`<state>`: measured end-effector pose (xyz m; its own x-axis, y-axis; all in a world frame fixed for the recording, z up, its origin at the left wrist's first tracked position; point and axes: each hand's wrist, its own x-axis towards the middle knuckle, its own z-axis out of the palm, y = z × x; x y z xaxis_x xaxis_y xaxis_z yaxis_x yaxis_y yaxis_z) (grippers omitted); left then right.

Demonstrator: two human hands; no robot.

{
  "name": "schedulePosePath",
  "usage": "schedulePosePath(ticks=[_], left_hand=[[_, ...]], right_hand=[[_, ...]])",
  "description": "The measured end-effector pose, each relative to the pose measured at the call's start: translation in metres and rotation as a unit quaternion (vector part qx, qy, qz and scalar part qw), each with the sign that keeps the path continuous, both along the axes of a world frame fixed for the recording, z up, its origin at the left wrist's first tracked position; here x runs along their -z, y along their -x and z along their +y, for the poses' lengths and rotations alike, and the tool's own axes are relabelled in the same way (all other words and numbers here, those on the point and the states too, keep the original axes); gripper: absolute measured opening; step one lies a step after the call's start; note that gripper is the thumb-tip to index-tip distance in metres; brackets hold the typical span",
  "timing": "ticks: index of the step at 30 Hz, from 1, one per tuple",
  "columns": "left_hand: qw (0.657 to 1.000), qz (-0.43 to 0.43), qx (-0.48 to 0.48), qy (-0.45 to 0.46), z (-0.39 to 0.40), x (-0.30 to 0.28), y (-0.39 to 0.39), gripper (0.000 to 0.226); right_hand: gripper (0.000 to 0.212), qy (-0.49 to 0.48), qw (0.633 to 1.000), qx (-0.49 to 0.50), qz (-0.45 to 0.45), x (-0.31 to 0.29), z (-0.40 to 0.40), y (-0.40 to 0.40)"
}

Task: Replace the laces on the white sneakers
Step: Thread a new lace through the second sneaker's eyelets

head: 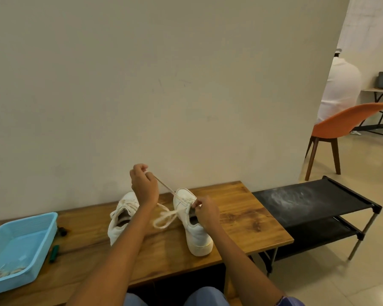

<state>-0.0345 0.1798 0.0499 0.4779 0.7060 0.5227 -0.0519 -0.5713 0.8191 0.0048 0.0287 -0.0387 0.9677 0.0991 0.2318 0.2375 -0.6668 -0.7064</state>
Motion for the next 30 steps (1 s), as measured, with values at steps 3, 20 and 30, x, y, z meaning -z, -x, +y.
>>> schedulePosePath(ticks=[3,20,30], left_hand=[[0.998,0.057,0.009,0.019,0.013,-0.012,0.006,0.020],[0.865,0.052,0.354,0.353,0.012,-0.025,0.010,0.050],[0.902,0.371,0.216,0.037,0.026,0.025,0.012,0.031]], right_hand=[[0.017,-0.010,1.000,-0.010,0.006,0.000,-0.001,0.001],[0.038,-0.318,0.861,-0.309,0.249,-0.092,0.034,0.038],[0.012,-0.263,0.929,-0.155,0.208,-0.105,-0.029,0.000]])
